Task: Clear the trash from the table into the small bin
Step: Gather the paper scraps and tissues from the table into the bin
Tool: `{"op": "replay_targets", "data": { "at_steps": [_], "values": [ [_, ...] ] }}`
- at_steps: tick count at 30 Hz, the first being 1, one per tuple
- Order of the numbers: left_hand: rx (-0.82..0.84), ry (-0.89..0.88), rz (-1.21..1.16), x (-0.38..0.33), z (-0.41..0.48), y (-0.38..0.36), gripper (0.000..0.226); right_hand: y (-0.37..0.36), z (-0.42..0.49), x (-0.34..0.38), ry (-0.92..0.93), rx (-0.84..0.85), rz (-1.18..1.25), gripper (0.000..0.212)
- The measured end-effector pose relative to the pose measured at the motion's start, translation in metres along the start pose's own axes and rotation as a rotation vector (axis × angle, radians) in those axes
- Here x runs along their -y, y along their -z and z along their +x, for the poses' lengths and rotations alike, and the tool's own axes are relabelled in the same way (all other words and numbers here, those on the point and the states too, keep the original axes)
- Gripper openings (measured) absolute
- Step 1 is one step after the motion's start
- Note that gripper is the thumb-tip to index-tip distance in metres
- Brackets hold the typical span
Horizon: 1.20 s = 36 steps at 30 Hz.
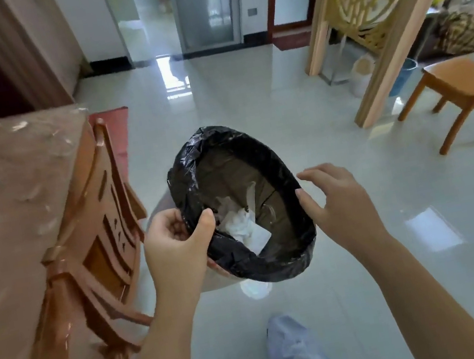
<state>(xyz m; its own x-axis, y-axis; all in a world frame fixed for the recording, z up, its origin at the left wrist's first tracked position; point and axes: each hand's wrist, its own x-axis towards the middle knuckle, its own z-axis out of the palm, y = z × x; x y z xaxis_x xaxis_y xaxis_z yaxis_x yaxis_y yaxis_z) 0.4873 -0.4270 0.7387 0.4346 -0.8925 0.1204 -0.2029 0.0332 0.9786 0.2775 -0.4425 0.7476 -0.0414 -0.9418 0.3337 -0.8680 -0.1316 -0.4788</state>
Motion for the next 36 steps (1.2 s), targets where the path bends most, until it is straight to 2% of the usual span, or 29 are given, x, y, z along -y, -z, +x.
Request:
{"op": "replay_targets", "data": {
  "at_steps": [7, 11, 14, 18, 21, 25, 32, 36],
  "values": [
    [-0.36, -0.047, -0.061, -0.043, 0.109, -0.039, 0.018, -0.032, 0.172, 0.013, 0.29, 0.111, 0.129, 0.025],
    [-0.548, -0.067, -0.136, -0.056, 0.159, -0.037, 0.028, -0.057, 0.24, 0.037, 0.399, 0.152, 0.212, 0.025],
    [-0.626, -0.099, -0.199, -0.055, 0.198, -0.027, 0.024, -0.083, 0.28, 0.063, 0.484, 0.193, 0.262, 0.024],
    [-0.718, -0.124, -0.214, -0.045, 0.255, -0.006, 0.014, -0.126, 0.329, 0.104, 0.572, 0.212, 0.313, 0.024],
    [-0.8, -0.149, -0.243, -0.033, 0.298, 0.016, 0.019, -0.162, 0.367, 0.137, 0.621, 0.232, 0.313, 0.024],
    [-0.865, -0.146, -0.308, -0.022, 0.347, 0.052, 0.002, -0.208, 0.41, 0.195, 0.701, 0.316, 0.333, 0.025],
    [-1.029, -0.151, -0.287, -0.006, 0.4, 0.11, 0.008, -0.279, 0.447, 0.287, 0.85, 0.405, 0.447, 0.025],
    [-1.216, -0.094, -0.174, 0.012, 0.406, 0.134, 0.013, -0.323, 0.453, 0.326, 0.98, 0.529, 0.452, 0.024]
  ]
}}
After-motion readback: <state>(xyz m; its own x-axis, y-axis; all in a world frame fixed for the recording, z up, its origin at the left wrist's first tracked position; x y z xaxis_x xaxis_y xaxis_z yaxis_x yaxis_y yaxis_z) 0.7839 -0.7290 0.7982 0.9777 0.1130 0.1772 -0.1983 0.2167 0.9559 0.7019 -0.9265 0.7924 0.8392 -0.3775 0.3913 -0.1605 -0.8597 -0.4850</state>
